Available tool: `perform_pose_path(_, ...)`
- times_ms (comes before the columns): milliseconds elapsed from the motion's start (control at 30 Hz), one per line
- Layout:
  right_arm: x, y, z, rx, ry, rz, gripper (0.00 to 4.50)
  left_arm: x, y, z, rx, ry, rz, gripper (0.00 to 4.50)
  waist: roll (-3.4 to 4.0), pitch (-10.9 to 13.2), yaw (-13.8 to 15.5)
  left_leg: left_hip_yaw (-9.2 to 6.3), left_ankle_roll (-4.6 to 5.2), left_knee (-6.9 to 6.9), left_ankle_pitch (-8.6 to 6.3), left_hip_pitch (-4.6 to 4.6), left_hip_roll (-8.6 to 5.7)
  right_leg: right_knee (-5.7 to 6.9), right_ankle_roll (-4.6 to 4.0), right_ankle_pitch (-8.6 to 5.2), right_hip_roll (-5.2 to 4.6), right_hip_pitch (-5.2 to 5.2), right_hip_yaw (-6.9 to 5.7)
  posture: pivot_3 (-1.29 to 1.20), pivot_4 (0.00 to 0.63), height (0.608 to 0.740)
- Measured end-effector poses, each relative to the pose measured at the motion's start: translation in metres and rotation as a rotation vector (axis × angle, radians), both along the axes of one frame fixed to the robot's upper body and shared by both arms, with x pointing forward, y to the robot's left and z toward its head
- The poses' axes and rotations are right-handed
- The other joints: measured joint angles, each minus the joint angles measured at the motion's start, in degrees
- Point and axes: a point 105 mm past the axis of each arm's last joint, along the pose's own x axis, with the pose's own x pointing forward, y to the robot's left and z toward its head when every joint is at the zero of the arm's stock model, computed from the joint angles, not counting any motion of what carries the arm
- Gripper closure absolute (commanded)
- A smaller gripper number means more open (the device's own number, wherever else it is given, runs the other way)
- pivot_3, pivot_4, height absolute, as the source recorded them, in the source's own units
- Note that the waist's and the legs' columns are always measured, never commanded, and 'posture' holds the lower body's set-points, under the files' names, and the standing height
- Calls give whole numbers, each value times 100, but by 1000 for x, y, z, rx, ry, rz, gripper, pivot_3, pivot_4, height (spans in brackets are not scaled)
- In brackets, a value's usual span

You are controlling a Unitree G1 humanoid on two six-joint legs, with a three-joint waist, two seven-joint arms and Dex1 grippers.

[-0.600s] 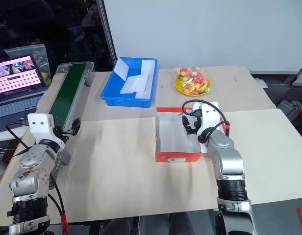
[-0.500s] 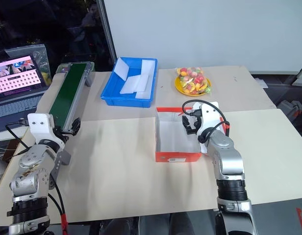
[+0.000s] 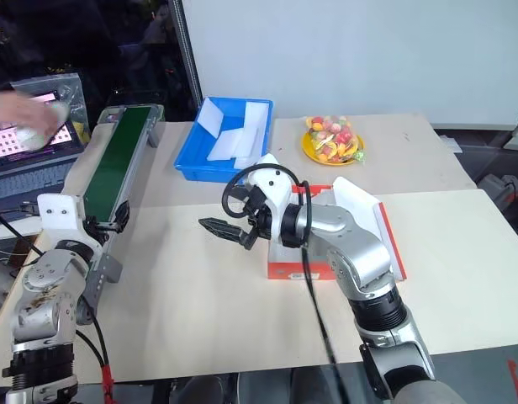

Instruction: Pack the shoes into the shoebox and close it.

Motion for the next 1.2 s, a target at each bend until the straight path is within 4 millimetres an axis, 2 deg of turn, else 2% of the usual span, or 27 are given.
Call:
perform_pose_path(133, 1, -3, -12, -18, 30, -23, 0, -7, 8, -6, -6, 19, 23, 38, 0, 0, -35, 4, 0, 0, 0, 1, 1, 1, 0, 0, 0, -2, 4, 0, 150, 740)
perform_pose_path(300, 4, -4, -15, -27, 28, -51, 0, -14, 20, -7, 12, 40, 56, 38, -1, 0, -27, 4, -1, 0, 0, 3, 0, 2, 0, 0, 0, 0, 3, 0, 150, 740)
perform_pose_path(700, 3, -1, -26, -44, 44, -54, 0, -15, 27, -5, 32, 57, 55, 38, -1, 1, -24, 4, -1, 0, 0, 3, 1, 2, 0, 0, 0, 0, 3, 0, 150, 740)
perform_pose_path(1000, 1, -1, -31, -58, 52, -56, 0, -15, 34, -19, 7, 111, 75, 38, -1, 1, -27, 4, -1, 0, -1, 4, 1, 3, 0, 0, 1, -1, 3, 0, 150, 740)
perform_pose_path(1200, 2, 0, -33, -50, 60, -66, 0, -18, 45, -35, -7, 143, 110, 38, -1, 1, -31, 5, -2, 0, -1, 5, 1, 2, 0, 0, 0, -1, 4, 0, 150, 740)
